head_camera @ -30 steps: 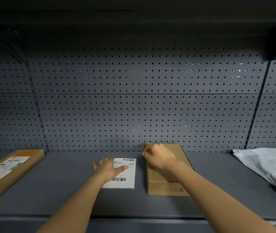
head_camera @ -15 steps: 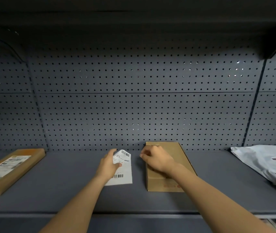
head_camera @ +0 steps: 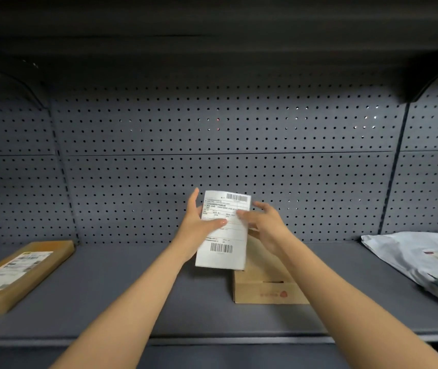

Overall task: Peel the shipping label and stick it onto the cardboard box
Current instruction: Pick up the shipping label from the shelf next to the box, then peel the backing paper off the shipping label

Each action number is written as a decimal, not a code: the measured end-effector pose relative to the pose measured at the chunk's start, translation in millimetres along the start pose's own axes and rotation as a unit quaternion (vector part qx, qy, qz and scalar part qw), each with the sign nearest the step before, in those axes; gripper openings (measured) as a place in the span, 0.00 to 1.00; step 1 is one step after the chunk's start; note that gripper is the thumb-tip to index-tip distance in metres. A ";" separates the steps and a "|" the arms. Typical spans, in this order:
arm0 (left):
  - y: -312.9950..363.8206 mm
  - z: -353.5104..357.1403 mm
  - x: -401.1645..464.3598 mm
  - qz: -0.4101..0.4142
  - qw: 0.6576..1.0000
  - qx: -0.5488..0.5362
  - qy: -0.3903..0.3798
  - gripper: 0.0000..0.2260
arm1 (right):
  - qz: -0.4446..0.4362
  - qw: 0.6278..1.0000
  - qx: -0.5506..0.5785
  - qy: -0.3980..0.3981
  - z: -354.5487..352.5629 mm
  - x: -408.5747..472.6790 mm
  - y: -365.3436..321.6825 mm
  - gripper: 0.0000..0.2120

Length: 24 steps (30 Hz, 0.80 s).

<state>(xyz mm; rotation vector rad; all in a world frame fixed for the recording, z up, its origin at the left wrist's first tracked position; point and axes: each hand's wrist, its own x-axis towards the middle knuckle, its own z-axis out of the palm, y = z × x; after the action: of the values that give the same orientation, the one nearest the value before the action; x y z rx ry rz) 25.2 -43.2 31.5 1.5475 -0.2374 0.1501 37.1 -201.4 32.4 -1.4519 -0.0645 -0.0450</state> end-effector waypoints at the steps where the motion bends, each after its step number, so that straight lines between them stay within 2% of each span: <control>1: 2.1 3.1 -1.0 -0.004 1.000 -0.009 -0.006 0.41 | -0.002 1.000 0.022 0.001 -4.9 -1.4 -3.7 0.28; 4: 9.1 7.7 -2.5 -0.002 1.000 0.001 -0.021 0.27 | -0.032 0.999 0.030 0.015 -16.3 -6.0 -11.3 0.17; 6: 15.9 9.9 -3.9 0.021 0.999 0.009 -0.022 0.14 | -0.057 0.998 0.016 0.026 -22.9 -10.9 -17.6 0.13; 8: 21.2 11.4 -4.5 0.029 0.999 -0.036 -0.004 0.08 | -0.076 0.996 -0.005 0.041 -29.6 -13.9 -21.4 0.12; 11: 25.7 10.7 -4.4 0.036 0.994 -0.099 0.010 0.07 | -0.094 0.993 -0.038 0.055 -38.2 -18.3 -21.9 0.10; 24: 20.0 11.8 -12.4 0.022 0.998 -0.058 -0.031 0.06 | -0.116 0.991 -0.039 0.055 -41.3 -34.1 -18.3 0.08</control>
<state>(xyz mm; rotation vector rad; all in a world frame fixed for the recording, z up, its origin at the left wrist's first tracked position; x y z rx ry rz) 7.7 -53.9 48.0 1.4336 -0.3236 0.1216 2.5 -244.9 43.3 -1.5123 -0.1428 -0.3198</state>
